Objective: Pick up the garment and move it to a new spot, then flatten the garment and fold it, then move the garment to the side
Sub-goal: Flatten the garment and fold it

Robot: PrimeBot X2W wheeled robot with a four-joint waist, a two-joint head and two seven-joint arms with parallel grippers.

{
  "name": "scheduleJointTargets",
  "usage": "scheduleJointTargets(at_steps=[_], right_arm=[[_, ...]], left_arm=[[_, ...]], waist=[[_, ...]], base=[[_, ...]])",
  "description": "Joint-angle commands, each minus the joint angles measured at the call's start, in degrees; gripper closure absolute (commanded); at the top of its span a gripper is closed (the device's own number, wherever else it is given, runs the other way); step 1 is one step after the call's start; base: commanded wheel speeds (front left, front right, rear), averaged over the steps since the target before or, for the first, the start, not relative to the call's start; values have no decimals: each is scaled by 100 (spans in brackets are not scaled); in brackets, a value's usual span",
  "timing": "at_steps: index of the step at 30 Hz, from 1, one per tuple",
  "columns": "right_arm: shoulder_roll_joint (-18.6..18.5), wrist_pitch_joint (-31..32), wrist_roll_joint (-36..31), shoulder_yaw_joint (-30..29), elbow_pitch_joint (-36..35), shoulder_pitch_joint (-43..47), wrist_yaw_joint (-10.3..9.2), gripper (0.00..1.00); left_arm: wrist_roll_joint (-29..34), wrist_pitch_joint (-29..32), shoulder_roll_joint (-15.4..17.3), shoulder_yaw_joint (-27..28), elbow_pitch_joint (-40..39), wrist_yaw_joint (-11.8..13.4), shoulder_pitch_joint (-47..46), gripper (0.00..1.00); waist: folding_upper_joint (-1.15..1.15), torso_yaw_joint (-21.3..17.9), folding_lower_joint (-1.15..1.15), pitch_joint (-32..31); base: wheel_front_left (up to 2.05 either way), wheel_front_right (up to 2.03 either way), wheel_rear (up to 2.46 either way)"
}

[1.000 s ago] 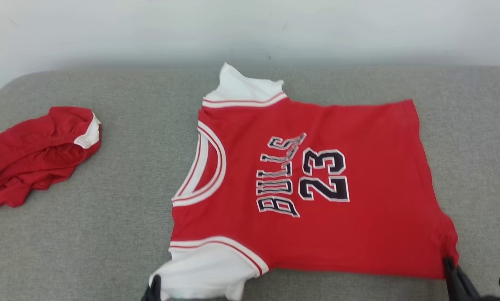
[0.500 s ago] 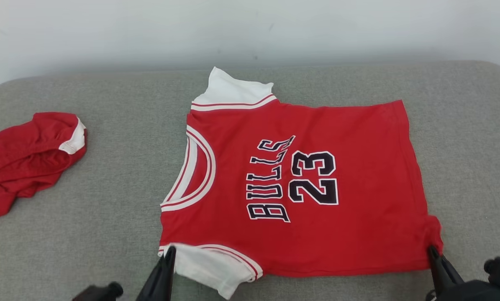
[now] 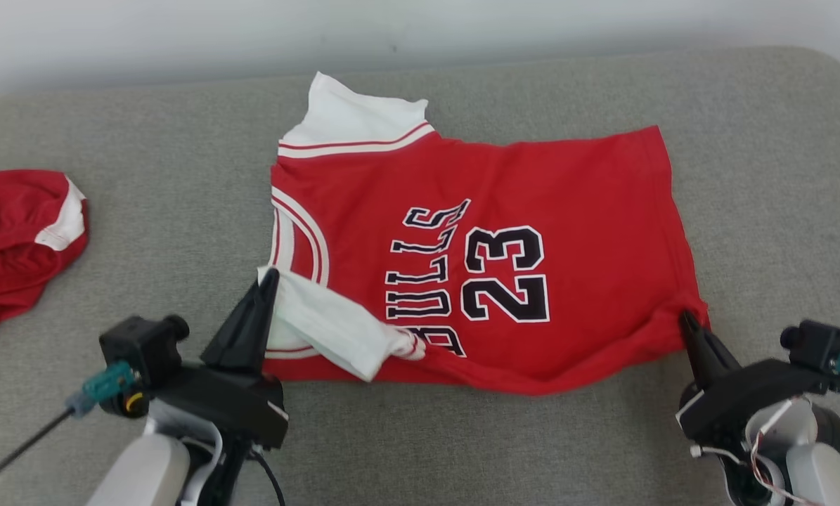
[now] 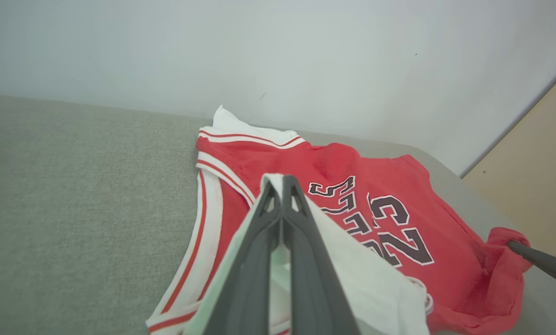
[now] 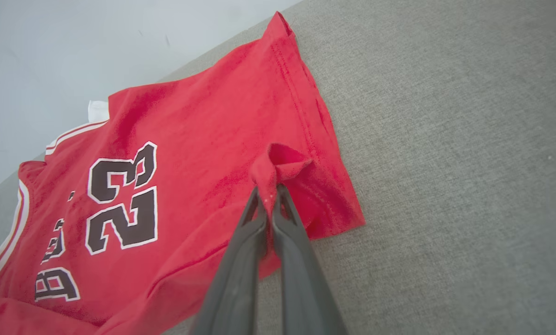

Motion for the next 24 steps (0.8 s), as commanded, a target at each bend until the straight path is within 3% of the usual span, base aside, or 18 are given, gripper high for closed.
scheduleJointTargets(at_steps=[1, 11, 12, 13, 14, 15, 24], right_arm=[[-1, 14, 34, 25, 53, -122, -14, 100], [-29, -157, 96, 133, 720, -1091, -14, 100], [-36, -212, 77, 123, 786, -1162, -14, 82], [-55, -272, 50, 134, 850, -1219, -14, 34], [-73, -334, 47, 131, 912, -1265, -14, 0], [-102, -406, 18, 126, 964, -1297, -14, 0], [-409, -895, -21, 217, 1222, -1083, -14, 0]], left_arm=[[-38, -4, 27, 20, 89, -34, -145, 100], [-141, -102, 67, -53, 1059, -184, -1047, 100], [-162, -129, 56, -66, 1166, -192, -1113, 100], [-183, -163, 42, -88, 1263, -182, -1182, 100], [-188, -218, 28, -106, 1353, -193, -1241, 63], [-192, -282, 4, -111, 1443, -201, -1281, 0], [-239, -731, -63, -126, 1822, -238, -1197, 0]], waist=[[-1, -118, -1, 154], [-1, -219, -1, 360], [-1, -214, -1, 366], [-1, -208, -1, 370], [-1, -199, -1, 370], [-1, -189, -1, 365], [-1, -74, -1, 179]], base=[[0, 0, 0], [0, 0, 0], [0, 0, 0], [0, 0, 0], [0, 0, 0], [0, 0, 0], [0, 0, 0]])
